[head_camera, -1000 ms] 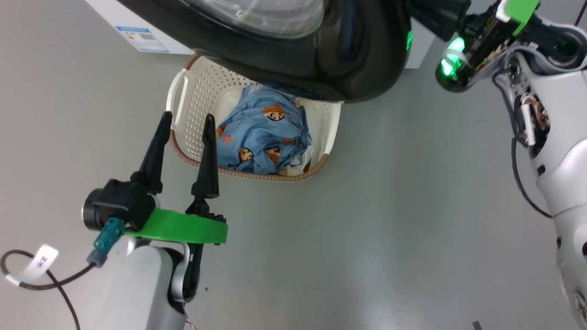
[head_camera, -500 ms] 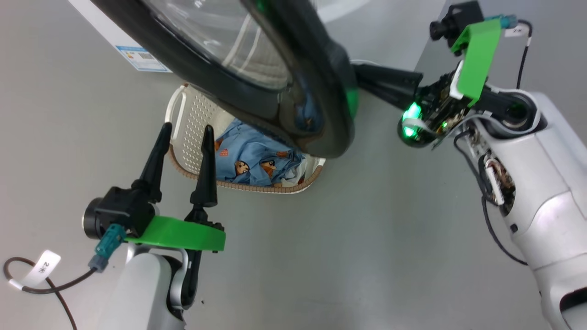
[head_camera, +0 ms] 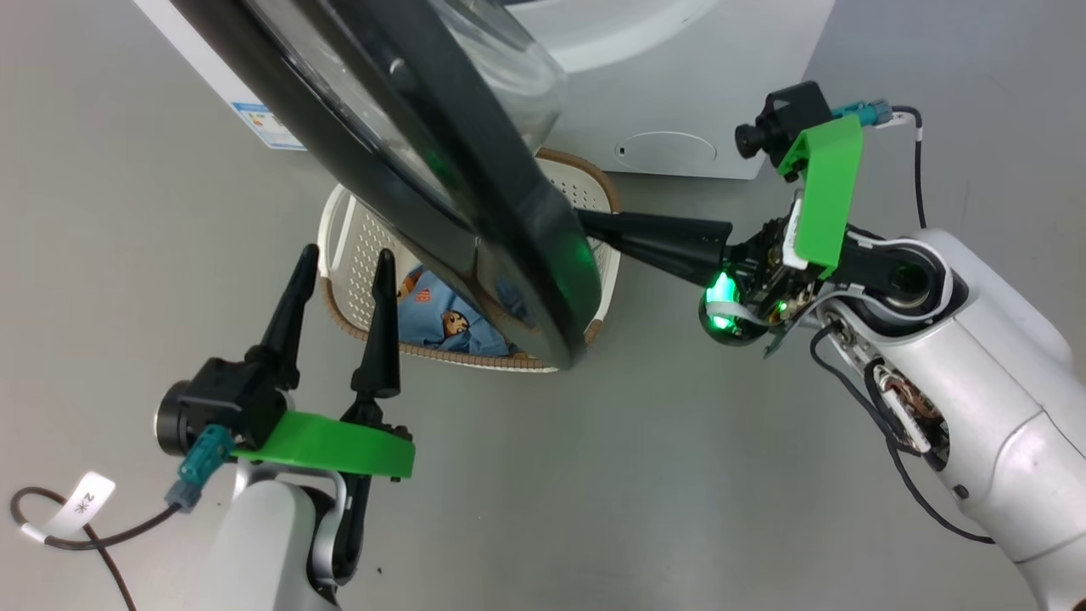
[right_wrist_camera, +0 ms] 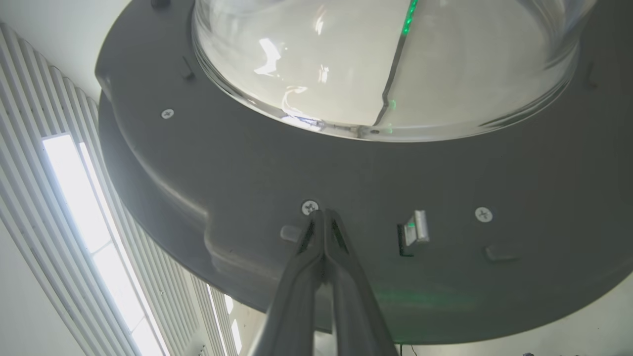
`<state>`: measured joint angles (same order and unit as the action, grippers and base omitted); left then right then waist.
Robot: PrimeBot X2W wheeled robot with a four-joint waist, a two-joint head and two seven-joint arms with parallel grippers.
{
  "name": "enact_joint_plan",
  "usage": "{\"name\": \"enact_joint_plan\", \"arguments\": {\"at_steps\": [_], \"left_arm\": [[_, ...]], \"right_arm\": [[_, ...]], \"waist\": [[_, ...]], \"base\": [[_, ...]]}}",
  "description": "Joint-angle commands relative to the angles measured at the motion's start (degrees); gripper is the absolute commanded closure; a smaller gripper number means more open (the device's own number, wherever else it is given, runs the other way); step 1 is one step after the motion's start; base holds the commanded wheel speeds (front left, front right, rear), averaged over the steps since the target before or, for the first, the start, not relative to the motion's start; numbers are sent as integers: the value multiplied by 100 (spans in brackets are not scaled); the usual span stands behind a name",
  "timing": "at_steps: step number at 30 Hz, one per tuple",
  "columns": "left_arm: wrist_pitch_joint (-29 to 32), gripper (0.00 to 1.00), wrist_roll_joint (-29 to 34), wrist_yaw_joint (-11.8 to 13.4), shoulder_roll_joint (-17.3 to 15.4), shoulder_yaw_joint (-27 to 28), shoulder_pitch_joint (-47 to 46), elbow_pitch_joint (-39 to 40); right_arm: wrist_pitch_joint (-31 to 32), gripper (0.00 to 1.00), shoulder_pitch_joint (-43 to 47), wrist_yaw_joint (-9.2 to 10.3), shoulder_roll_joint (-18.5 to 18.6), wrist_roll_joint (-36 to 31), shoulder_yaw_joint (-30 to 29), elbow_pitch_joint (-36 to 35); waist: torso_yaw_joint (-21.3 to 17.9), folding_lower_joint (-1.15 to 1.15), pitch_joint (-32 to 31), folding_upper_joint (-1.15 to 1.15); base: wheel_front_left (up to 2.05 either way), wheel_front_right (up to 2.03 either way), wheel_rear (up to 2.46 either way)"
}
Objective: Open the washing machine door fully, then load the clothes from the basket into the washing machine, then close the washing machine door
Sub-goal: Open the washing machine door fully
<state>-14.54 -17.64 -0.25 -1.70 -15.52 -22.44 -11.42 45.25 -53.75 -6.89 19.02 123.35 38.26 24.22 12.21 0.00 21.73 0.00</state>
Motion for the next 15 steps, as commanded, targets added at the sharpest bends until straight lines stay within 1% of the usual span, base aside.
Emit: {"name": "enact_joint_plan", "arguments": {"at_steps": [1,8,15], "left_arm": [[-46,0,16,-17,-118,187,69,80],[-46,0,12,-18,-118,181,72,75],[-46,0,-2,0,-118,173,53,78]], "right_arm": [[-55,100,98,-59,-69,176,82,-367],[-649,100,-25,-59,380,798,889,-1032],[-1199,100,-236,-59,796,1297,1459,-1566]], "waist": [[10,0,-11,0],[27,0,-7,0],[5,0,16,0]], "base": [[0,0,0],[0,0,0],[0,0,0]]}}
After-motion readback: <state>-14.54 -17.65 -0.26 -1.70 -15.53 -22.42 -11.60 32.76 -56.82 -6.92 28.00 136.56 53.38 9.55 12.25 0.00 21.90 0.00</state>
